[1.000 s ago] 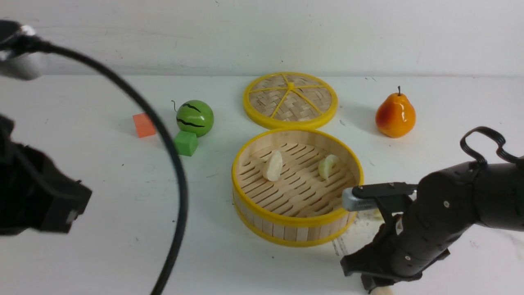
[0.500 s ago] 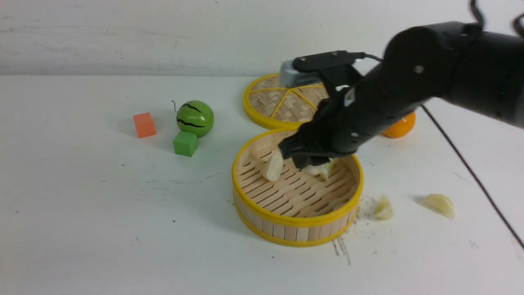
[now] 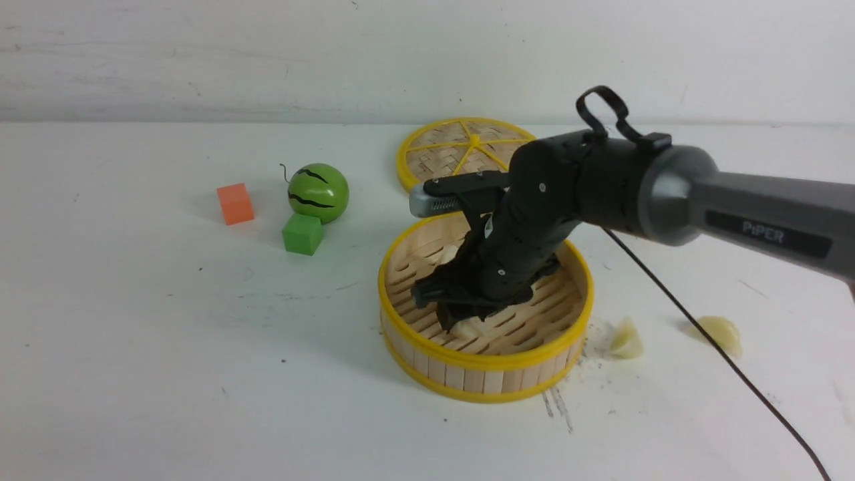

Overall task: Put the dumplings into the steamer on the white table.
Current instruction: 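Place the dumpling in the bamboo steamer basket with the right gripper, then reach for and grasp a dumpling lying on the table beside the steamer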

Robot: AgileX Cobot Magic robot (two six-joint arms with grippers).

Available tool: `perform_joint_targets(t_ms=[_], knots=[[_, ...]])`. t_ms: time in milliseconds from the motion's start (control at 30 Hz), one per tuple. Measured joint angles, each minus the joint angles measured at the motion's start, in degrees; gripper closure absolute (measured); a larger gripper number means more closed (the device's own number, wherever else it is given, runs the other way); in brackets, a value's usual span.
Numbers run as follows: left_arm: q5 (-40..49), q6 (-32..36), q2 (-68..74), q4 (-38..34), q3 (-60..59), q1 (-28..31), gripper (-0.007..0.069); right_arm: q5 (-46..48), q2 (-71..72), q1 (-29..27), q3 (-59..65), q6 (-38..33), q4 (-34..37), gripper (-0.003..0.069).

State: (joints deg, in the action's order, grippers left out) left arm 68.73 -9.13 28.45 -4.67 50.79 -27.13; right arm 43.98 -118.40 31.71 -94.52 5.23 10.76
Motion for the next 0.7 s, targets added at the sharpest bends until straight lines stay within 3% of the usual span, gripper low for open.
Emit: perform_joint_targets(t_ms=[133,233,433,567,700], knots=[[0.0,0.0,0.0,0.0,0.0,0.0,0.0638,6.8,5.1,-0.1,-1.3,-0.2,-2.6,0.012],[0.0,0.1,0.0,0.0,0.0,0.0,0.0638,12.2,11.6,-1.0,-0.6,-0.4,-6.0,0.0088],[-0.8,0.1,0.0,0.0,0.0,0.0,0.0638,12.7,20.4,-5.8,10.9,-0.8,-8.0,0.0086],[-1.1,0.1,0.0,0.0,0.0,0.0,0.0638,5.6,22.4,-12.8,21.9,1.1,-7.6,0.0107],[-1.3,0.1,0.0,0.0,0.0,0.0,0.0638,0.2,20.1,-18.7,24.2,1.5,-5.0,0.0114]])
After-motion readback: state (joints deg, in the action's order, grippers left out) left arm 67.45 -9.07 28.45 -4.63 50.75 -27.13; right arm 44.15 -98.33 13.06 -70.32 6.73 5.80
